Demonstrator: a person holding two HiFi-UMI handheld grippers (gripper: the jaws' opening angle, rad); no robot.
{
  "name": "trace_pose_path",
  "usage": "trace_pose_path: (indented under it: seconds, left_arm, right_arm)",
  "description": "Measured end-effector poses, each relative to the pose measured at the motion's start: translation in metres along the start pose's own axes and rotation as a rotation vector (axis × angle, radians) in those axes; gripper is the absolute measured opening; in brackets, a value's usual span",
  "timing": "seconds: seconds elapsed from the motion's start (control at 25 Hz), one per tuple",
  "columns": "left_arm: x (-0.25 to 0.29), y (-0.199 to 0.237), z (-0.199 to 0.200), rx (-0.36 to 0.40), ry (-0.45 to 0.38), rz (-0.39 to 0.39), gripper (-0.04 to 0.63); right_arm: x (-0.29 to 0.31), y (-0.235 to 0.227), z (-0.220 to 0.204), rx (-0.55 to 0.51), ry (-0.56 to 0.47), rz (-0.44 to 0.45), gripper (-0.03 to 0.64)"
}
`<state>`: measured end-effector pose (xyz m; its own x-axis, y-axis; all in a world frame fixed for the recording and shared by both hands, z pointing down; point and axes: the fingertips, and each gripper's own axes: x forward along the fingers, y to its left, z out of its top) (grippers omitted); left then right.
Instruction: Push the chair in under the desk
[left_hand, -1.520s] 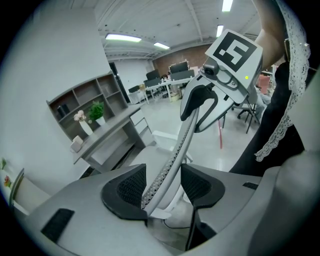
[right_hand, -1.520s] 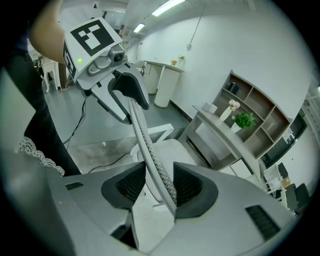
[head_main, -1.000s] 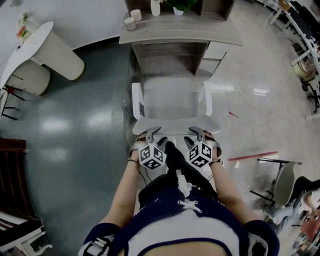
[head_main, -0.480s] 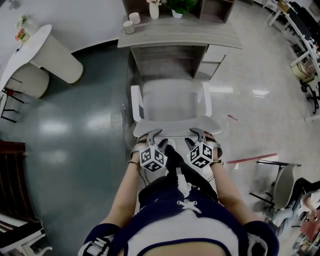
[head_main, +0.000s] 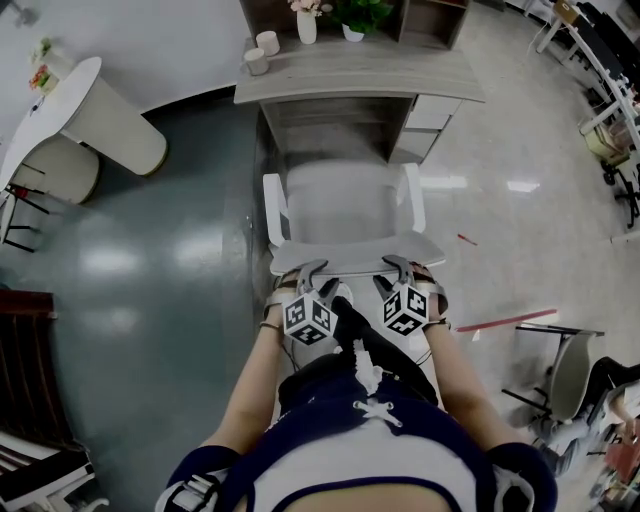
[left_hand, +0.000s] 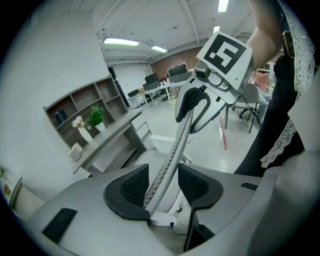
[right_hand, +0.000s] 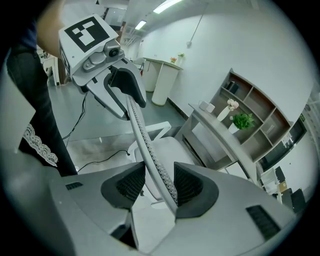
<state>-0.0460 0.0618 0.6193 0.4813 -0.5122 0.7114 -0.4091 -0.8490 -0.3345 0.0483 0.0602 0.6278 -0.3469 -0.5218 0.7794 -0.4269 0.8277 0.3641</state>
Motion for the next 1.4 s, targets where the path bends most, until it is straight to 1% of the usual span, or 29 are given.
trace_pose_path:
  seconds: [0.4, 0.88, 1.16, 1.4]
  left_arm:
    - [0.016, 0.021, 0.009, 0.003, -0.003, -0.001, 0.190]
    - [0.025, 0.035, 0.010, 0.019, -0.017, 0.004, 0.190]
    - [0.030, 0.046, 0.008, 0.013, -0.019, -0.006, 0.190]
    - [0.032, 0.056, 0.009, 0.012, -0.021, -0.015, 0.190]
  right_arm:
    - [0.012, -0.025, 0.001, -0.008, 0.008, -0.025, 0.169]
    - [0.023, -0.039, 0.004, -0.004, 0.023, -0.053, 0.169]
    - [0.031, -0.045, 0.008, -0.002, 0.033, -0.056, 0.169]
    - [0.035, -0.054, 0.013, -0.004, 0.028, -0.075, 0.171]
